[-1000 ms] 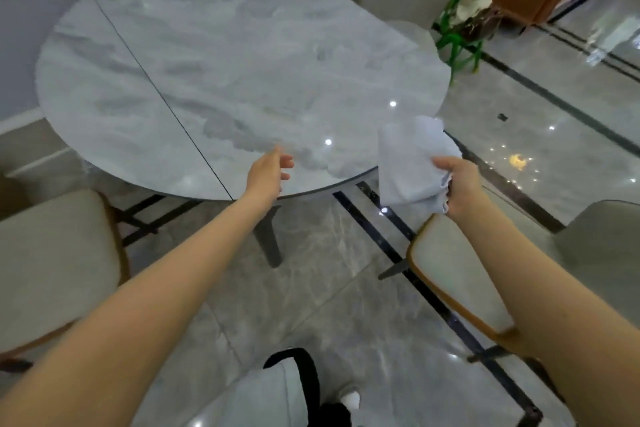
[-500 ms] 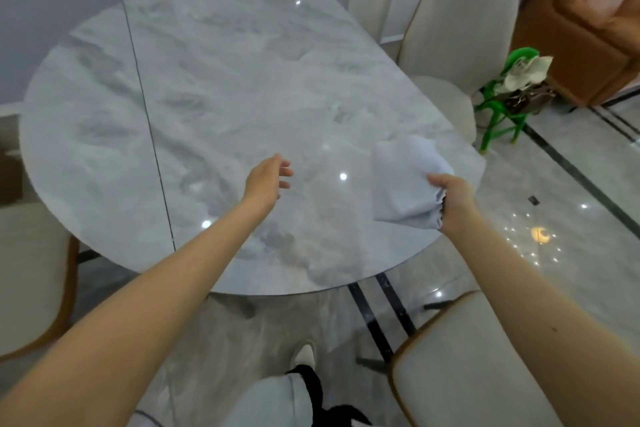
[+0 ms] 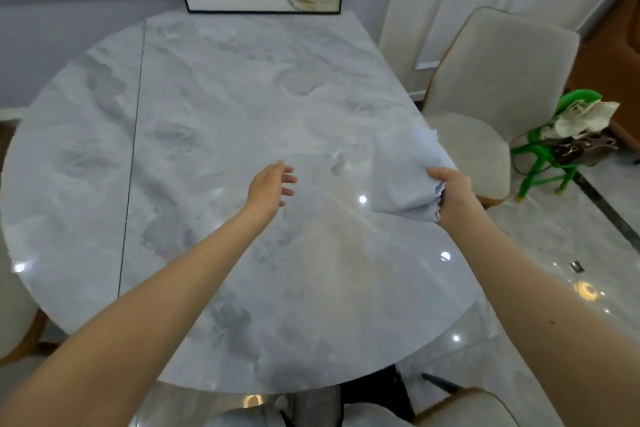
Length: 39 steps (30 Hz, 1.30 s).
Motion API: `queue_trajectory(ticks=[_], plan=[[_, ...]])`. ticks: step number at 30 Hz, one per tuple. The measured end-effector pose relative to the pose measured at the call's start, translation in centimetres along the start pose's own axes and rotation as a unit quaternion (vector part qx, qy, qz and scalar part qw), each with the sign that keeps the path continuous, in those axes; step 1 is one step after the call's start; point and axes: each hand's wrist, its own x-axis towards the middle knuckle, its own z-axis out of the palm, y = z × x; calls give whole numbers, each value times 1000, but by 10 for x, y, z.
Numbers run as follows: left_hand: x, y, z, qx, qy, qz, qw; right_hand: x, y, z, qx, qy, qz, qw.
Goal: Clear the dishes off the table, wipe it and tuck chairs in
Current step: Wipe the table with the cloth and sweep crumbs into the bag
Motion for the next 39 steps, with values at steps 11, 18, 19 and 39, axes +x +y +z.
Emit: queue_trajectory(ticks=[11,18,19,39], plan=[[38,34,107,-156,240,7,958,131,-131,-28,-94,-94,23,991],[38,26,127,-191,287,15,938,169,-163,-24,-102,-133,54,984],[42,28,127,-192,290,15,937,171,-164,-22,-98,-136,59,984],[118,9,179,-235,307,-2,922,290,-173,-2,-116,-225,50,966]])
